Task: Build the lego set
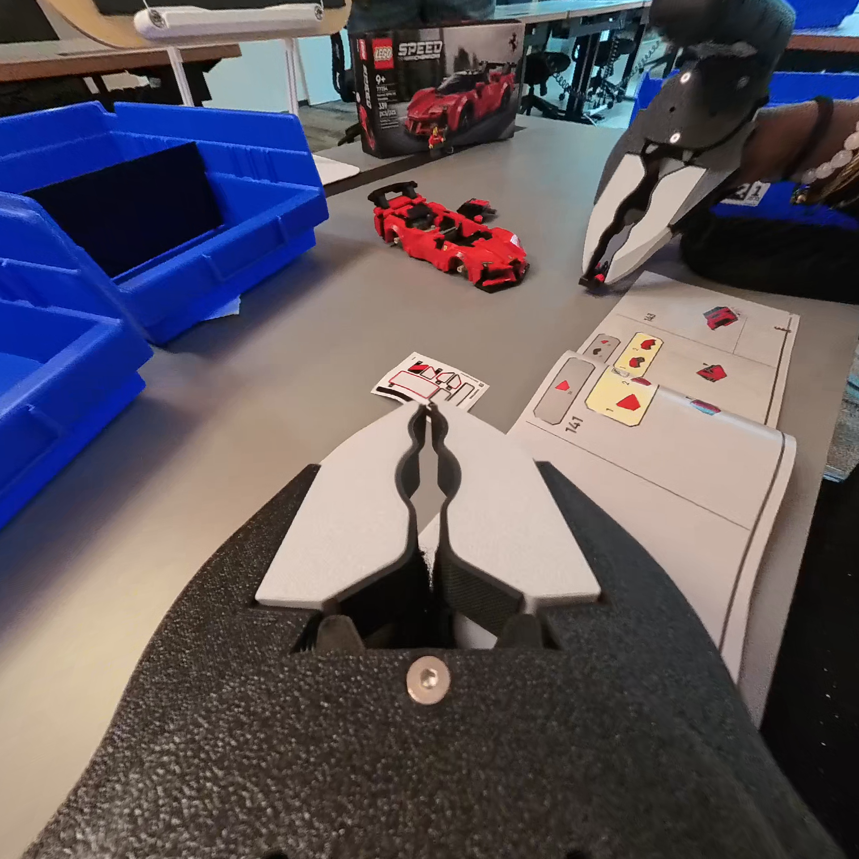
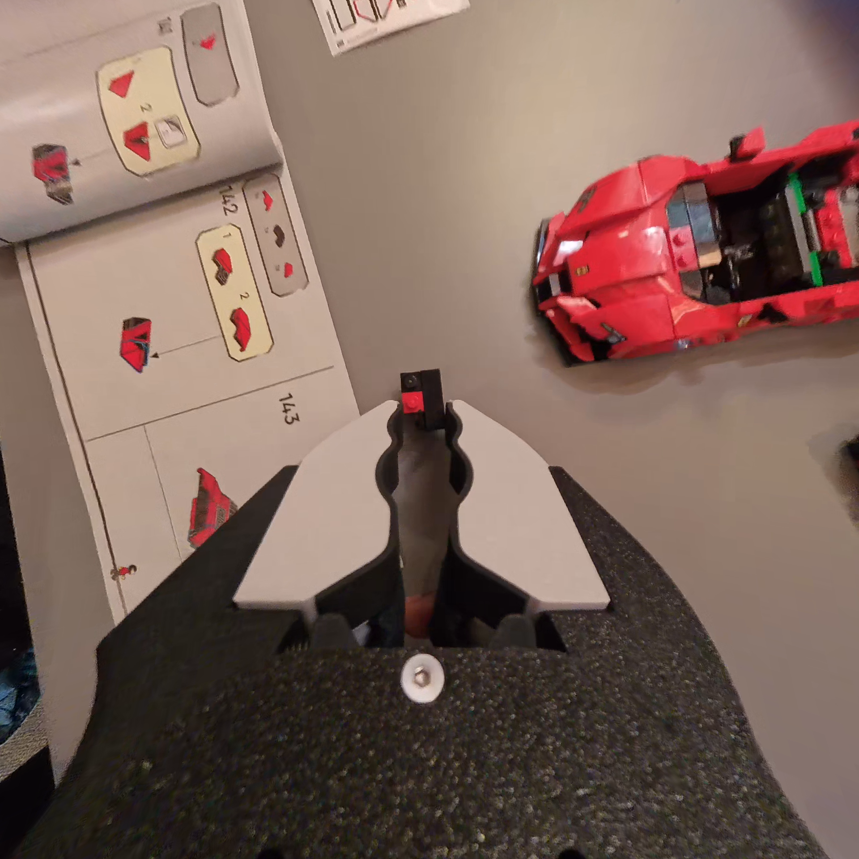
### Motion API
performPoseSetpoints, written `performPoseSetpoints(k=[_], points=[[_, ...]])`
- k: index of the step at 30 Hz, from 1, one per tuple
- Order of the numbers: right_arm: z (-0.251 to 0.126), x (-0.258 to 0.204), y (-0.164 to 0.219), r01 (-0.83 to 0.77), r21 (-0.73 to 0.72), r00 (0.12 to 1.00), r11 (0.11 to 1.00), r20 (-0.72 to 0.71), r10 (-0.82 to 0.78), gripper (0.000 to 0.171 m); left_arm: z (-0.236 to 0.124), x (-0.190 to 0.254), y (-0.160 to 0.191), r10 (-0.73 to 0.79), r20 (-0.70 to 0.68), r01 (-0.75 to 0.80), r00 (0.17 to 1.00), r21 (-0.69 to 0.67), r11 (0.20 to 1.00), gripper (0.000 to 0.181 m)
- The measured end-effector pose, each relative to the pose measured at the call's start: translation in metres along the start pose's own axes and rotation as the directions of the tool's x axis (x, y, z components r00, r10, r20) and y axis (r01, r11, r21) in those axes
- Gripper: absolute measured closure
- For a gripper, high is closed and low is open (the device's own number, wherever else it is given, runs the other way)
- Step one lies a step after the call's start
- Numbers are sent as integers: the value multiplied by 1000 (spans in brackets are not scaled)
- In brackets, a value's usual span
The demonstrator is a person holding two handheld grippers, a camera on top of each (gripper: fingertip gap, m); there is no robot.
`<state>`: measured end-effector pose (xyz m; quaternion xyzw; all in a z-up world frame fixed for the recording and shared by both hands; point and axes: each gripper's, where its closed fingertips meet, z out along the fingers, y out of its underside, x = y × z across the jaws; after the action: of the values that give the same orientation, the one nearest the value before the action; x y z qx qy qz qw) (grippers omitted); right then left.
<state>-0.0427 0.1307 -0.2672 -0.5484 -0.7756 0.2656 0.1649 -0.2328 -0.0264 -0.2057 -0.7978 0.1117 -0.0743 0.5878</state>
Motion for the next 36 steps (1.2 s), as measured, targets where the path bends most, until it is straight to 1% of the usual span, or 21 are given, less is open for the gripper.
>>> performPoseSetpoints(k=[3,6,9,13,18,22,29,33,36], points=[[0,-7,-18,20,45,999,999,36,-21,154,1,-3,4,17,17,-17,1000,-17,1000,179],[4,-33,-39,76,91,989,993,122,-87,154,5,0,10,20,-6,-20,1000,-39,999,179],[11,-57,-49,128,91,976,988,164,-142,154,7,2,14,26,-18,-27,999,-65,998,179],[22,-80,-45,179,56,965,982,185,-187,154,7,4,14,28,-33,-30,999,-64,998,179],[25,-91,-35,213,19,958,977,192,-213,154,7,4,15,18,-39,-20,999,-65,998,179],[25,-91,-25,245,-21,954,969,184,-238,154,8,4,16,18,-40,-21,999,-73,997,179],[24,-91,-19,283,-47,948,958,168,-271,144,10,5,18,30,-41,-34,999,-96,995,179],[21,-91,-23,277,-10,950,961,154,-272,147,10,5,19,26,-44,-30,999,-99,995,179],[22,-91,-24,276,-10,950,961,154,-271,147,10,5,18,22,-46,-26,999,-93,995,179]])
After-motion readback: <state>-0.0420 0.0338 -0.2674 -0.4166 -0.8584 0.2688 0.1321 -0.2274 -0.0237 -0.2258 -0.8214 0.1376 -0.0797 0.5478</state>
